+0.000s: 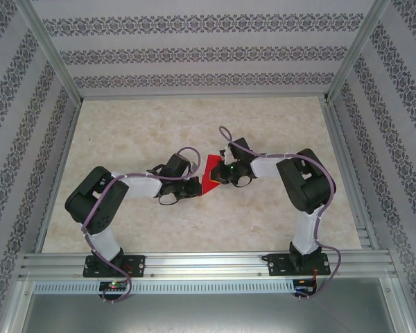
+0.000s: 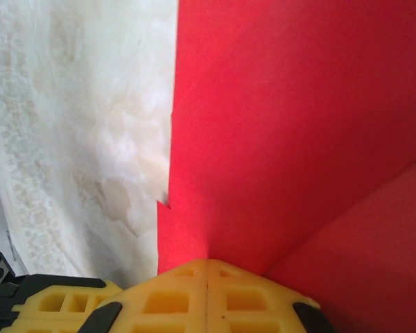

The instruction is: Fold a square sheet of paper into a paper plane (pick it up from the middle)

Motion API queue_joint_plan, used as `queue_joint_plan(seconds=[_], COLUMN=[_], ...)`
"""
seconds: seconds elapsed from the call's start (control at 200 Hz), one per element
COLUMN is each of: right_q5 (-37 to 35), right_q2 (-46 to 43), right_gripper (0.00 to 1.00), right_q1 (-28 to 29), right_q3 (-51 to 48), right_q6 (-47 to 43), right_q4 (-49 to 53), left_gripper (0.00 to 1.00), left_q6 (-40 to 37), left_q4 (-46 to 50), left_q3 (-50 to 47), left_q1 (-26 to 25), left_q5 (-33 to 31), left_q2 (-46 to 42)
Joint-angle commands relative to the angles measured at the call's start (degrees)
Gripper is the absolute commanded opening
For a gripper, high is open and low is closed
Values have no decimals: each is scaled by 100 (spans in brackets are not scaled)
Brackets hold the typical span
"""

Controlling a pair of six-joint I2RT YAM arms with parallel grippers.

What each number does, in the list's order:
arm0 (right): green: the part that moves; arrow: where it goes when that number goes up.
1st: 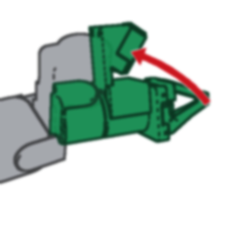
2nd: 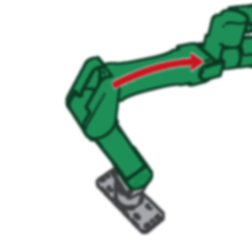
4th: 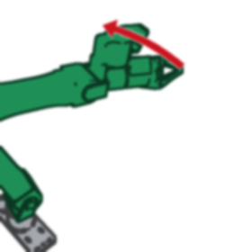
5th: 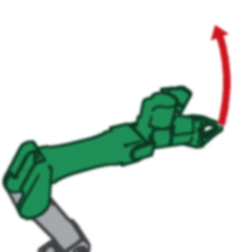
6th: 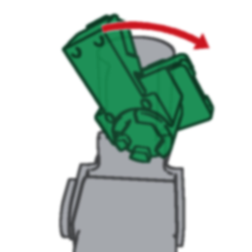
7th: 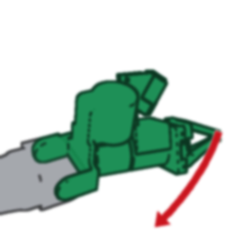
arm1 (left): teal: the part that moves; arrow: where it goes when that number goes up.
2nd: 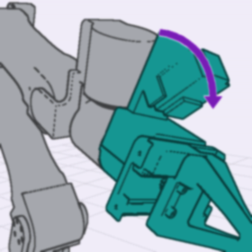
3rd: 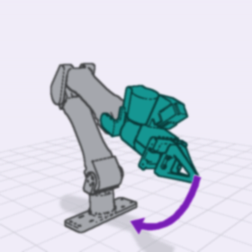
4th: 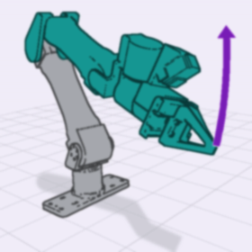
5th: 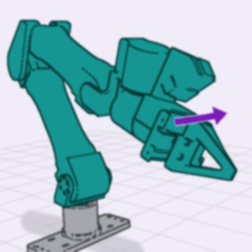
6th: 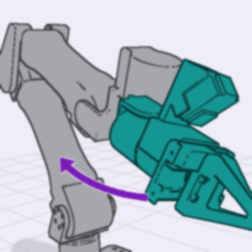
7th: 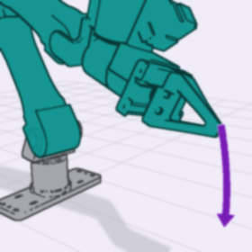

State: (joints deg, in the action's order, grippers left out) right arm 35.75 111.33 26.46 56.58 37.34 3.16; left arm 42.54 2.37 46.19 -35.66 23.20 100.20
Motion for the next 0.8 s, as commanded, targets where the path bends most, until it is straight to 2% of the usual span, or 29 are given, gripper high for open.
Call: queue_joint_plan(seconds=[0.0,0.3,0.794], right_q5=[-725,-1020,-1351], right_q2=[335,433,741], right_gripper=[2,3,4], right_q1=[-363,-725,-1181], right_q3=[56,382,1199], right_q6=[-144,-108,-361], right_q4=[-178,-182,360], left_gripper=[0,0,0], left_q6=[-194,-301,-374], left_q4=[1168,1301,1362], left_q3=[-139,-64,48], left_q1=[-15,-24,-15], left_q5=[-250,-220,-224], left_q2=[200,289,324])
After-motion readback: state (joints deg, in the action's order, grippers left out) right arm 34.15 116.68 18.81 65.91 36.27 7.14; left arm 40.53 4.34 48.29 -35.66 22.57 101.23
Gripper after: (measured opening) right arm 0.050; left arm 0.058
